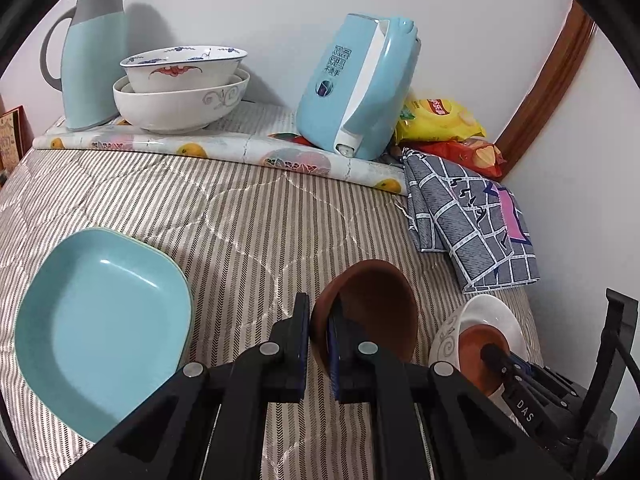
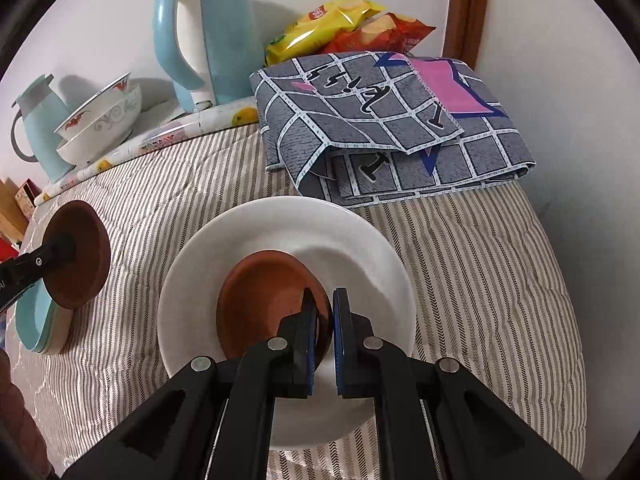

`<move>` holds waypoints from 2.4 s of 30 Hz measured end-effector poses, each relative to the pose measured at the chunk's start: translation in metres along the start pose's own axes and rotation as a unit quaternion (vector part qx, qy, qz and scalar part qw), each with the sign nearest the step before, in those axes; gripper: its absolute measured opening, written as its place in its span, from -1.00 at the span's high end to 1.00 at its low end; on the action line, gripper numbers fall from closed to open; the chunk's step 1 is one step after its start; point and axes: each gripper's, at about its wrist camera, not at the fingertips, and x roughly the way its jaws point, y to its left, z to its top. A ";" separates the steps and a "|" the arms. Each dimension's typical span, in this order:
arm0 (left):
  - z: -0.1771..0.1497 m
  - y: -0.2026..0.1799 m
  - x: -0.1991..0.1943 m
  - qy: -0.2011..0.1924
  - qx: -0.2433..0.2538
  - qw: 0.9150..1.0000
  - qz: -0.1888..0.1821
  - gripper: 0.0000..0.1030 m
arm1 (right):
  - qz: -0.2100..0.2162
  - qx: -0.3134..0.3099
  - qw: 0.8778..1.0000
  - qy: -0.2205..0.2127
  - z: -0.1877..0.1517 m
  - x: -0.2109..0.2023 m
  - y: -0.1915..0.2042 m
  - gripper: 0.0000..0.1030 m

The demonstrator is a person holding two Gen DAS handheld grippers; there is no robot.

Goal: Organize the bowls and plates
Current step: 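Lower the right gripper's brown bowl into the white bowl and open it, then lower the left gripper's brown bowl into the white bowl and open it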

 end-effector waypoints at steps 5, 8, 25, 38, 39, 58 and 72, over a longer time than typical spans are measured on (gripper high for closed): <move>-0.002 -0.001 0.003 0.006 0.000 1.000 0.000 0.83 | -0.007 -0.008 1.000 0.007 0.002 0.004 0.000 0.85; -0.002 -0.002 0.005 0.006 0.000 1.000 0.001 0.83 | -0.018 -0.020 1.000 0.010 0.002 0.007 0.004 0.84; -0.006 0.000 -0.002 0.008 0.003 1.000 0.006 0.83 | -0.037 -0.042 0.998 0.026 0.002 0.013 0.012 0.52; -0.007 -0.002 -0.018 0.001 0.008 1.000 0.001 0.83 | -0.014 -0.025 1.000 -0.006 -0.003 -0.020 0.008 0.30; -0.007 -0.004 -0.019 0.000 0.010 1.000 -0.002 0.83 | -0.008 -0.023 1.000 -0.012 -0.002 -0.024 0.008 0.30; -0.022 -0.074 -0.028 0.008 0.067 0.997 -0.033 0.83 | -0.028 0.040 0.995 -0.089 -0.036 -0.096 -0.072 0.29; -0.026 -0.121 -0.003 0.024 0.104 0.994 -0.034 0.83 | -0.028 0.088 0.992 -0.086 -0.067 -0.098 -0.122 0.29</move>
